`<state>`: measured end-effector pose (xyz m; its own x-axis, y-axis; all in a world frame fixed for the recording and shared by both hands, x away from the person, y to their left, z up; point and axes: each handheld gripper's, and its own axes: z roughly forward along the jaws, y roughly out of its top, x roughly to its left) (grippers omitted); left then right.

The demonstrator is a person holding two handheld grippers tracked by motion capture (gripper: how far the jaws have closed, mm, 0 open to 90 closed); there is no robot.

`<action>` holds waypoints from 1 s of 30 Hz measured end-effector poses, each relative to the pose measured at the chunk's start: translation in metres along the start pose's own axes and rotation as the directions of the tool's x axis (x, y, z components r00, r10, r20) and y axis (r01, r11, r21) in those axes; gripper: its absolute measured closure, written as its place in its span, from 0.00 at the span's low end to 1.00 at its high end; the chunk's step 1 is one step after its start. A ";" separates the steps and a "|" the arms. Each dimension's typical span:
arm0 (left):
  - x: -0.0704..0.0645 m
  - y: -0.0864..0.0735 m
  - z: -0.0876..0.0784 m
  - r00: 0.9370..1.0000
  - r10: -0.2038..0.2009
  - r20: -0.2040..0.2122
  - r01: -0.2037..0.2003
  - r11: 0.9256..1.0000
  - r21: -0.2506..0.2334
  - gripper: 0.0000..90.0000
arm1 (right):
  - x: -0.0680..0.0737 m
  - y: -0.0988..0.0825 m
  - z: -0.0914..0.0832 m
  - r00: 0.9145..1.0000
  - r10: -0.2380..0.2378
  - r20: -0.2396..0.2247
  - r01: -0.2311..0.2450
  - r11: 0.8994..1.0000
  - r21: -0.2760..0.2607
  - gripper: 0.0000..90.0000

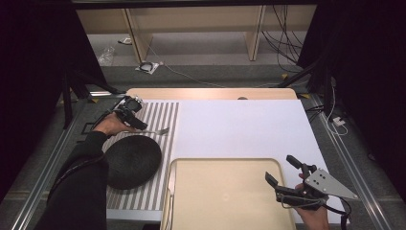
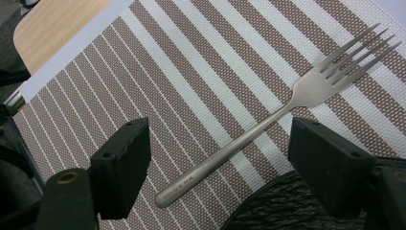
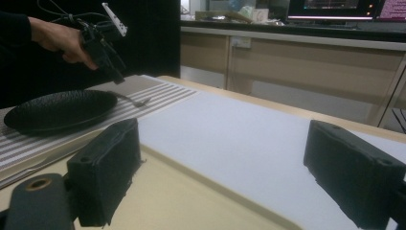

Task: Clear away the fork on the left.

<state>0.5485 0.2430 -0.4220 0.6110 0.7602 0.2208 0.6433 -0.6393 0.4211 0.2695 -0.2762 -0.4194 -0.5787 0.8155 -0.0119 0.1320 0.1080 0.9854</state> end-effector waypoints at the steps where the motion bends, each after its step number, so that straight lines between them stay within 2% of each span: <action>1: 0.000 0.001 0.000 1.000 0.003 0.003 -0.003 1.000 0.002 0.26 | 0.000 0.000 0.000 1.000 0.000 0.002 0.000 1.000 0.008 0.15; 11: 0.001 0.004 0.010 0.999 0.038 0.025 -0.040 0.998 0.050 0.27 | 0.000 0.000 0.000 1.000 0.000 0.002 0.000 1.000 0.010 0.15; 20: 0.001 0.004 0.019 0.997 0.052 0.052 -0.056 0.995 0.082 0.29 | -0.001 -0.001 0.000 1.000 0.005 -0.001 -0.005 1.000 0.005 0.15; 30: 0.001 0.004 0.026 0.996 0.075 0.054 -0.081 0.991 0.107 0.31 | -0.001 -0.001 0.000 1.000 0.004 0.000 -0.004 1.000 0.006 0.15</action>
<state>0.5634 0.2381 -0.4427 0.6815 0.7027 0.2044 0.6376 -0.7072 0.3054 0.2703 -0.2773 -0.4200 -0.5779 0.8161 -0.0077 0.1393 0.1079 0.9844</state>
